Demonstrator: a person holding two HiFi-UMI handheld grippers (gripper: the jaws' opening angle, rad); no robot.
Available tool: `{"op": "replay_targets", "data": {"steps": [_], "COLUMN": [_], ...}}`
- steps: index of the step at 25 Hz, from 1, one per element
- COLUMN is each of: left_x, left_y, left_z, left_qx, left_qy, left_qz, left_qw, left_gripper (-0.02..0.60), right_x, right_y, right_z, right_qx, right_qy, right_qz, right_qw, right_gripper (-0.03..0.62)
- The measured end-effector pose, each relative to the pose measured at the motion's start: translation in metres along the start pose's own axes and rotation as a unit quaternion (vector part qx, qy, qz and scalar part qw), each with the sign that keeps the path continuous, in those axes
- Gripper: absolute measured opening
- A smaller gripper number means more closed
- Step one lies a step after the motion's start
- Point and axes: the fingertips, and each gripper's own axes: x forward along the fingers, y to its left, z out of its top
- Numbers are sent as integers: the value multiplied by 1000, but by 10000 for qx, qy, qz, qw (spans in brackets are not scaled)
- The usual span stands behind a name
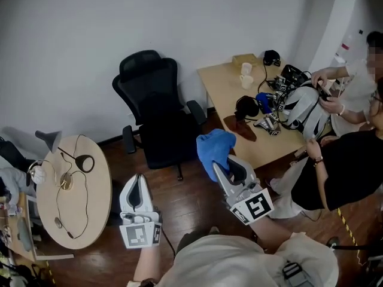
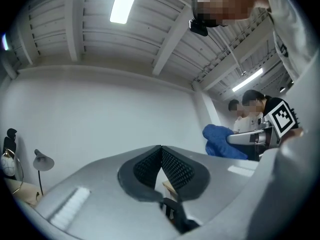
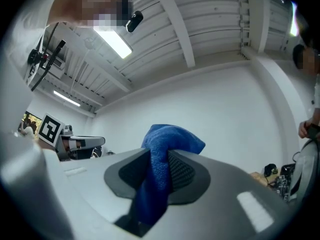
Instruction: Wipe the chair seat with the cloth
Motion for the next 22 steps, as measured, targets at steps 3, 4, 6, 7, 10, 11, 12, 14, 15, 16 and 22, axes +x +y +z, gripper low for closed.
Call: {"op": "replay_targets", "data": {"steps": [3,4,6,7,10,11,12,14,15,16,22], "left_x": [-5,-9,-18,-22,-35,-39,-43,-52,-56,-59,-75], "left_y": [-9,-10,-10,-8,1,4,6,8,8,8,14], "left_z": [10,6,3,5,8,7,5,7,9,10,15], "left_qx": [31,2,-22,-19,-17,-32,-48,-45,-36,-32,-82], "left_qy": [-35,-38,-43,-50,-34,3,40,53,33,11,27], "left_qz": [-97,-125,-137,-116,-21,1,21,49,56,62,87], "left_qw": [9999,9999,9999,9999,10000,10000,10000,10000,10000,10000,9999], "left_gripper": [0,0,0,0,0,0,0,0,0,0,0], "right_x": [-8,-10,-13,-15,-16,-16,-17,-21,-24,-26,-30], "right_y": [10,12,18,20,29,32,35,42,45,48,63], "right_z": [13,16,20,21,26,27,29,32,33,34,39], "right_qx": [-24,-39,-52,-50,-75,-88,-94,-112,-121,-125,-149], "right_qy": [-42,-55,-72,-70,-67,-67,-67,-69,-68,-65,-42], "right_qz": [-6,-19,-49,-62,-88,-98,-109,-117,-110,-104,-125], "right_qw": [10000,10000,9999,9999,9999,9999,9999,9998,9998,9998,9998], "right_gripper": [95,95,95,95,95,95,95,95,95,95,95]}}
